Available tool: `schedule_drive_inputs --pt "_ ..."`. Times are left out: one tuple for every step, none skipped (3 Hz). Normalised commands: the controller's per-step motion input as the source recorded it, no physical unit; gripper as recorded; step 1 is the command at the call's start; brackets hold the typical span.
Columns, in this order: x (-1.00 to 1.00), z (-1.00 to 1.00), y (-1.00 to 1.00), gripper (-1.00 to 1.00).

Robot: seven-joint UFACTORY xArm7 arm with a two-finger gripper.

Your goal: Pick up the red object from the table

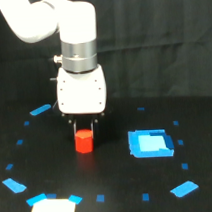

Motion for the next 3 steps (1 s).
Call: schedule_drive_inputs --pt "0.27 0.98 0.46 -1.0" --pt "-0.22 1.0 0.85 -1.0" --pt "-0.58 1.0 1.0 -0.68"
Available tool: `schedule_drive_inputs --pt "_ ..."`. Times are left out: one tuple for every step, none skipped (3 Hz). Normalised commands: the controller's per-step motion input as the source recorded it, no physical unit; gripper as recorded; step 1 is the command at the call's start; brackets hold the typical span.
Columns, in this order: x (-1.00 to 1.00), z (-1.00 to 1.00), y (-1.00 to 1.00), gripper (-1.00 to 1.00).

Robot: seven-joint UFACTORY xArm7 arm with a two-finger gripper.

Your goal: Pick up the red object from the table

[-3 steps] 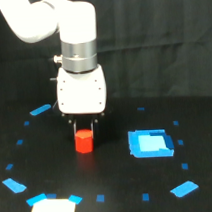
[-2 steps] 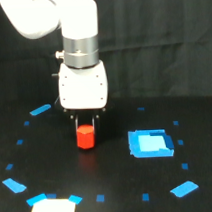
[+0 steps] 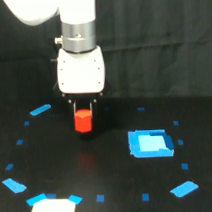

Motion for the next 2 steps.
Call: schedule_drive_inputs --pt "-0.53 1.0 1.0 -0.61" --pt "-0.11 1.0 0.48 -0.7"
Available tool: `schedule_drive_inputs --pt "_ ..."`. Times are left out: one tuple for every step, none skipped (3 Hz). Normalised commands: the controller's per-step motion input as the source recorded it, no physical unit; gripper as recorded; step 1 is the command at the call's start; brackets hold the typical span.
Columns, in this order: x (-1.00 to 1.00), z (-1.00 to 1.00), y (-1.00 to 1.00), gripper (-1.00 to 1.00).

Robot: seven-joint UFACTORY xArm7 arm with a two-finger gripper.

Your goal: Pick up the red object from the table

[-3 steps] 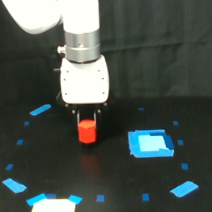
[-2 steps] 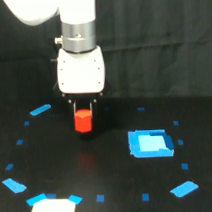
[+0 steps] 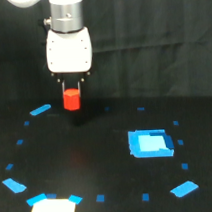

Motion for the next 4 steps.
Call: schedule_drive_inputs --pt "-0.26 1.0 1.0 -0.55" --pt "-0.14 1.0 0.78 -0.13" --pt "-0.36 1.0 -0.18 -1.0" --pt "-0.22 0.38 -0.41 -0.89"
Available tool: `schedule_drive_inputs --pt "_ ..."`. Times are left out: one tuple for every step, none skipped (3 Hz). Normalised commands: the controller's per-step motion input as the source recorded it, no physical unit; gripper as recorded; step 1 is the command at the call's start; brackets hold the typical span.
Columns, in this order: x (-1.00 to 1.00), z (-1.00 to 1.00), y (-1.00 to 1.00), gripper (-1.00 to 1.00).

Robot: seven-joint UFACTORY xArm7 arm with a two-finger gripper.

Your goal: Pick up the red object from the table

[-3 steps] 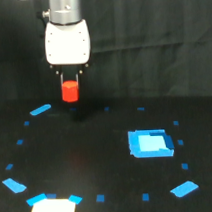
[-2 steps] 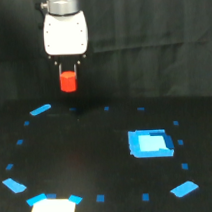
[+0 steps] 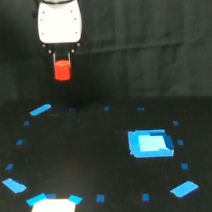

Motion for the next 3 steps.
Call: schedule_drive_inputs --pt "-0.16 0.39 -0.57 -1.0" --pt "-0.2 -0.1 -0.14 -1.0" --pt "-0.08 0.02 -0.25 -1.0"
